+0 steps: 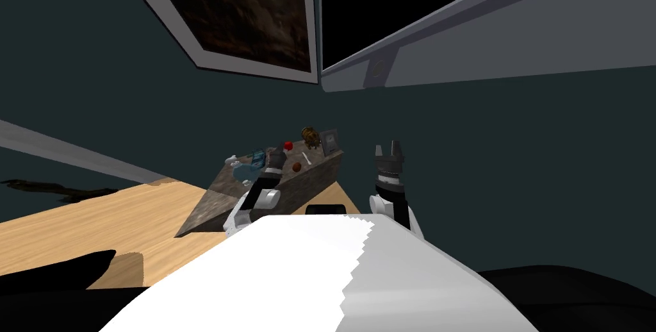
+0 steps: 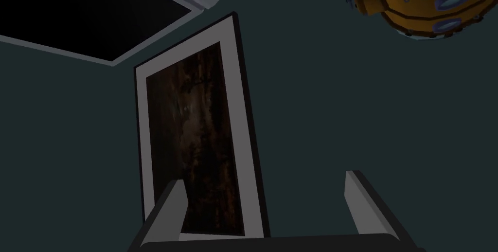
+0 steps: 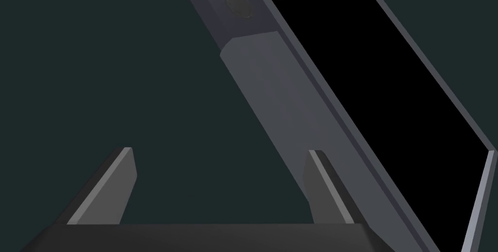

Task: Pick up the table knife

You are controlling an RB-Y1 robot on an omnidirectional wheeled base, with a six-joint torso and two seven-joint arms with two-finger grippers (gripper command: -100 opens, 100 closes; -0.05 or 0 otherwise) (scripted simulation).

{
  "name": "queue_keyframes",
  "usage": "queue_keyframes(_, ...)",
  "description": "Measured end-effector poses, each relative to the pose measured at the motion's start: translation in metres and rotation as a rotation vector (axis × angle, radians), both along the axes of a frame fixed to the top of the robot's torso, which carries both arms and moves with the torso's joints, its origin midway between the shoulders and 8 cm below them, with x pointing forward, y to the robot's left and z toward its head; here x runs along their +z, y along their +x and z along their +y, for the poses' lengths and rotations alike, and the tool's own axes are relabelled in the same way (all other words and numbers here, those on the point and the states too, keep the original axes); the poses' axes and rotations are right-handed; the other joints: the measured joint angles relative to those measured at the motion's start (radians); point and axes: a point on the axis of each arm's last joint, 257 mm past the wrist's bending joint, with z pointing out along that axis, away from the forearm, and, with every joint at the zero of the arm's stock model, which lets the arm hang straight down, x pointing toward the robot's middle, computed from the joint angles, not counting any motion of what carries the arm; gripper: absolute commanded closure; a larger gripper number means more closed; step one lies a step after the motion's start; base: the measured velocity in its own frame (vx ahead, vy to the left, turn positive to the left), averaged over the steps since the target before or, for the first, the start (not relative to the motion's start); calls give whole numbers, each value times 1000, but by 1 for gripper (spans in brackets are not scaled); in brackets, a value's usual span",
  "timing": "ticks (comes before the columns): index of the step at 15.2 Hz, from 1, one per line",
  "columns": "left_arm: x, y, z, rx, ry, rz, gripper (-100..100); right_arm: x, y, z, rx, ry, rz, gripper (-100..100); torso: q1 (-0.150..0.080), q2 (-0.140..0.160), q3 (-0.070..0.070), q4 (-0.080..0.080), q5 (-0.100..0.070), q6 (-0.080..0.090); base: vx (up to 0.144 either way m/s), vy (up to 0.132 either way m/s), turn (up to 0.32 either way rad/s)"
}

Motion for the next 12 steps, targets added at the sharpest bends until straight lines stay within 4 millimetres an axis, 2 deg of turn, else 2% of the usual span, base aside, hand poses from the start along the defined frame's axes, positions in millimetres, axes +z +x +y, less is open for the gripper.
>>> queue_keyframes(12,-61,44,19,25,102,237,-100,0,0,0,0,0,0,0,0,0,0,0,0,0,15,-15,-68)
